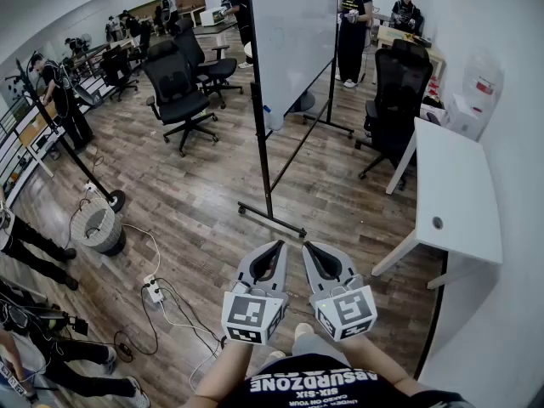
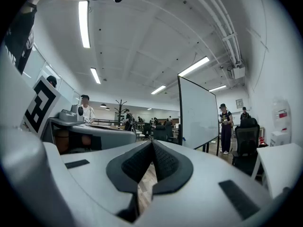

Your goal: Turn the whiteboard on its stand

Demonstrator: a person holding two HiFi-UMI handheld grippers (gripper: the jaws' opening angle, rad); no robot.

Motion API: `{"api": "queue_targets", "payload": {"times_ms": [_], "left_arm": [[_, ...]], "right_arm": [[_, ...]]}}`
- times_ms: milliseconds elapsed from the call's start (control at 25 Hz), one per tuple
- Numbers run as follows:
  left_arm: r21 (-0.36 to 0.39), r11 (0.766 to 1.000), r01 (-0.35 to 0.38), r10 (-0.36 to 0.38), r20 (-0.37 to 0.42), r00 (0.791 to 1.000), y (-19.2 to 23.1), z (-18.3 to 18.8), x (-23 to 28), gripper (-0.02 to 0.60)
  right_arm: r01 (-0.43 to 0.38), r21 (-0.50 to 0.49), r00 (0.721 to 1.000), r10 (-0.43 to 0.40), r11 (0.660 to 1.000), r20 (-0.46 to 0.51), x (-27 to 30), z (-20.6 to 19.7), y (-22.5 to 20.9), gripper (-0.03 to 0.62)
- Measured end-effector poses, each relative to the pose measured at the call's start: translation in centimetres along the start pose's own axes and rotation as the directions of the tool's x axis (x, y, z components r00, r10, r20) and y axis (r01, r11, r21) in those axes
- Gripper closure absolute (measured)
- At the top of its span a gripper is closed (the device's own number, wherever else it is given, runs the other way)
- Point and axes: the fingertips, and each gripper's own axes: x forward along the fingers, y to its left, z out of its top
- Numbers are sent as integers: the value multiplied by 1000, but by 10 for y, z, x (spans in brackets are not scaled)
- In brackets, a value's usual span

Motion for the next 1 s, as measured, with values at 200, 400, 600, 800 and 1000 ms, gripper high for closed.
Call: {"api": "queue_targets", "payload": {"times_ms": [200,400,600,800,1000], "left_arm": [[5,1000,0,0,-1,1000,2,-4,9,577],[8,1000,-12,12,3,1000,8,-3,21,576],[1,1000,-14,14,20,1000,15,0,40,576],[-7,999,-31,32,38,999,20,3,59,575],[-70,994,-80,83,42,996,34,-3,69,575]], "right_arm": [[3,6,1000,-3,1000,15,5,1,-10,595],[-20,5,999,20,1000,33,15,1,-18,595],[-28,14,999,27,1000,34,26,-1,-34,595],[-47,10,998,47,999,35,36,-3,-50,595],[-79,3,997,79,997,21,38,-8,-59,595]]}}
